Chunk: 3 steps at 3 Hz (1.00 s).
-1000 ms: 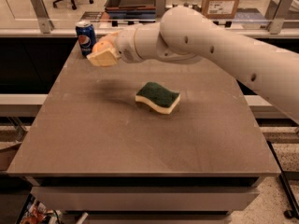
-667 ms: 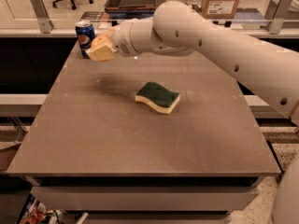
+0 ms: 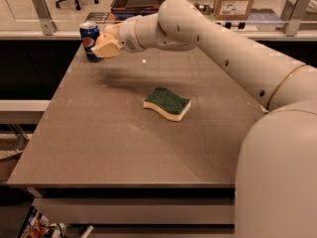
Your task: Move orange near pepsi can
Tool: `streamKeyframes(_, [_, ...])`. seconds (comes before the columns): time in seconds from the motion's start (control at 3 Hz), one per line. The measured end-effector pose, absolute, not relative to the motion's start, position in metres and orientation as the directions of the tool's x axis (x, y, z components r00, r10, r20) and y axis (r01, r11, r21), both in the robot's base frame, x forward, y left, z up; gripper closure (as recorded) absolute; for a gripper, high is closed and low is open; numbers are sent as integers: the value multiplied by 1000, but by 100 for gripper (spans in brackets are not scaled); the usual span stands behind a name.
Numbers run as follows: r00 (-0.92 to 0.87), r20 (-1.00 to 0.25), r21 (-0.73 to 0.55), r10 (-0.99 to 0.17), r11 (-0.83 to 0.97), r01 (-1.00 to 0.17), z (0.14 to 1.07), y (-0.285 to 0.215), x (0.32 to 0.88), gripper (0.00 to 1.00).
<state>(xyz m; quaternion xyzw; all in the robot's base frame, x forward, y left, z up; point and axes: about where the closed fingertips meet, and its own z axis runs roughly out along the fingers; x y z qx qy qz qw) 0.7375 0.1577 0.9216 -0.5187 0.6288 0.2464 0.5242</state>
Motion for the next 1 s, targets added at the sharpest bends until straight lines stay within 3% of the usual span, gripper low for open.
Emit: streamKeyframes(1.0, [40, -912, -195, -407, 348, -917, 885, 150, 789, 100])
